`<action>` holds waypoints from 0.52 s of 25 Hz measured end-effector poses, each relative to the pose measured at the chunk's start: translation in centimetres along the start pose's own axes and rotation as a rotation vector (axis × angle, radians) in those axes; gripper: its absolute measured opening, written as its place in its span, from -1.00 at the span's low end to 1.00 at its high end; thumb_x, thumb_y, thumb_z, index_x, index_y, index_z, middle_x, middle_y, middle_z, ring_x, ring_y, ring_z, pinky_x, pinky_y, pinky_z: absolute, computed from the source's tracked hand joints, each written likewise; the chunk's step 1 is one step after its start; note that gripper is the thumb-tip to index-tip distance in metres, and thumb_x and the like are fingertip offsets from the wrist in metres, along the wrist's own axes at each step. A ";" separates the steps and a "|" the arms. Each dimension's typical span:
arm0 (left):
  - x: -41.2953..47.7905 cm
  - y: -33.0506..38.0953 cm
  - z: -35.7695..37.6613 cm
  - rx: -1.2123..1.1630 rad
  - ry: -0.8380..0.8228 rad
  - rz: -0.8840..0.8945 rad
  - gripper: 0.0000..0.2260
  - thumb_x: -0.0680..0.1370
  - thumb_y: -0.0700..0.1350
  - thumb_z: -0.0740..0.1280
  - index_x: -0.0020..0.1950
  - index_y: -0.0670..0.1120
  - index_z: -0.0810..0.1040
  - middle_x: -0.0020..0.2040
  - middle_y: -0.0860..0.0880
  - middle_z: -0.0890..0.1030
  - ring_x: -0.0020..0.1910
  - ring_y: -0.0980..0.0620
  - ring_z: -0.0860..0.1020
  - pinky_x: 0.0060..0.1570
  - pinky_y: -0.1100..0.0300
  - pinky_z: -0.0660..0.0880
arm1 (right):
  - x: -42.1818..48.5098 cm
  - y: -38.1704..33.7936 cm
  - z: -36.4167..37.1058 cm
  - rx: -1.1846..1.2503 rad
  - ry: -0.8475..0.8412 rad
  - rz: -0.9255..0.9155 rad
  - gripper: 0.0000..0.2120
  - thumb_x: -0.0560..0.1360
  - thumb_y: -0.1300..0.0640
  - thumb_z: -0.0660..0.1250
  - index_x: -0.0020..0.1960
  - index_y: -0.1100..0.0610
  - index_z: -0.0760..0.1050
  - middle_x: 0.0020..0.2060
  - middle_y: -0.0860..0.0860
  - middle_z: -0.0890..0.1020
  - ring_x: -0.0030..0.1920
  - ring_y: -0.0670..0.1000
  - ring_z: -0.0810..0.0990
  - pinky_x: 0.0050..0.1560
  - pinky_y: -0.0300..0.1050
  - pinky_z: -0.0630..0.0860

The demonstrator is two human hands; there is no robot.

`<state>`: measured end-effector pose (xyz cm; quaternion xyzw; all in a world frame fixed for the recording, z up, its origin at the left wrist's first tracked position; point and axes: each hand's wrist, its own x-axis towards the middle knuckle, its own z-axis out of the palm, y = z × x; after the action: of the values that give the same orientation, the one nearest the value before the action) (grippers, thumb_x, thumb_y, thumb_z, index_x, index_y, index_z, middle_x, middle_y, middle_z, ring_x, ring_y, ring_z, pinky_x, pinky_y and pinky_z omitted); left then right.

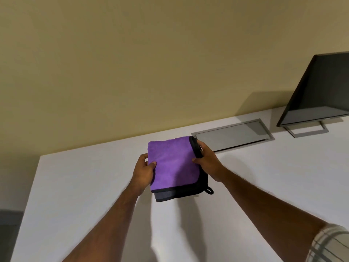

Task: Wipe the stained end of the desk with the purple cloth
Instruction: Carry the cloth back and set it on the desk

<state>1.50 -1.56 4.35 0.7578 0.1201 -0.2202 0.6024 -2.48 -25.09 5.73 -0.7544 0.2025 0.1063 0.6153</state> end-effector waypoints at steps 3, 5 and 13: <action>4.6 0.0 1.4 0.009 0.018 -0.046 -0.71 0.60 -0.20 0.22 0.33 -0.13 0.38 0.18 -0.17 0.58 0.07 -0.17 0.61 0.00 -0.02 0.58 | 4.6 0.4 -0.7 -0.025 0.004 0.026 -0.32 0.43 0.49 0.26 0.47 0.04 0.31 0.24 0.12 0.57 0.24 0.16 0.55 0.26 0.12 0.53; 7.8 -0.1 2.4 0.032 0.030 -0.095 -0.70 0.60 -0.20 0.21 0.34 -0.15 0.38 0.22 -0.19 0.56 0.11 -0.19 0.59 0.08 -0.09 0.57 | 7.7 0.9 -0.9 -0.045 -0.001 0.054 -0.29 0.42 0.49 0.26 0.49 0.06 0.29 0.28 0.11 0.55 0.25 0.14 0.54 0.27 0.11 0.52; 12.3 -1.4 3.9 0.330 0.111 -0.016 -0.61 0.54 -0.17 0.31 0.36 -0.19 0.39 0.27 -0.18 0.53 0.22 -0.23 0.52 0.15 0.00 0.47 | 13.8 3.5 -0.5 -0.137 -0.004 0.076 -0.29 0.40 0.42 0.36 0.48 0.08 0.29 0.21 0.12 0.57 0.18 0.15 0.57 0.13 0.06 0.59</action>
<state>10.90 -6.03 -3.46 0.8564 0.1215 -0.1993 0.4605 8.27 -28.52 -2.91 -0.7862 0.2222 0.1447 0.5582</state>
